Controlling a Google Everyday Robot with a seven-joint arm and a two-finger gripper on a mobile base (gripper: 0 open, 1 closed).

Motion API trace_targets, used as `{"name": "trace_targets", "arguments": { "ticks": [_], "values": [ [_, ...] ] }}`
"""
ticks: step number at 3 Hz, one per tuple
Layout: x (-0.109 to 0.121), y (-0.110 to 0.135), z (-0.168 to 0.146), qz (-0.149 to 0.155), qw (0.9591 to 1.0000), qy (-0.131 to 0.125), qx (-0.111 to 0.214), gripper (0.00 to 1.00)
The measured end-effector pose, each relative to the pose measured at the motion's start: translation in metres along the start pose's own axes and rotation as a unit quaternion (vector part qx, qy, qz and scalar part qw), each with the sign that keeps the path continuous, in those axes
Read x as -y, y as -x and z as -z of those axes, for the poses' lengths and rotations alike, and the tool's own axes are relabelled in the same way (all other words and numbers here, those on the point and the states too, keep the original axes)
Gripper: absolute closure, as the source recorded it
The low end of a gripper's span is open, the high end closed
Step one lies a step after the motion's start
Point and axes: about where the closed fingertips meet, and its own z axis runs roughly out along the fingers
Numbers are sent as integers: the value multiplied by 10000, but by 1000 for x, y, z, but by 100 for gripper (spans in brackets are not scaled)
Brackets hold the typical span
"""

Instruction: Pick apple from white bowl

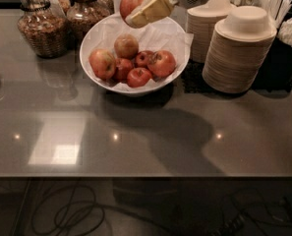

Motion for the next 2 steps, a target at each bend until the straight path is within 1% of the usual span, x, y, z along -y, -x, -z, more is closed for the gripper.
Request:
{"name": "trace_targets", "arguments": {
  "ticks": [1, 2],
  "values": [
    [-17, 4, 41, -209, 9989, 397, 155, 100],
    [-17, 4, 41, -209, 9989, 397, 155, 100]
  ]
}}
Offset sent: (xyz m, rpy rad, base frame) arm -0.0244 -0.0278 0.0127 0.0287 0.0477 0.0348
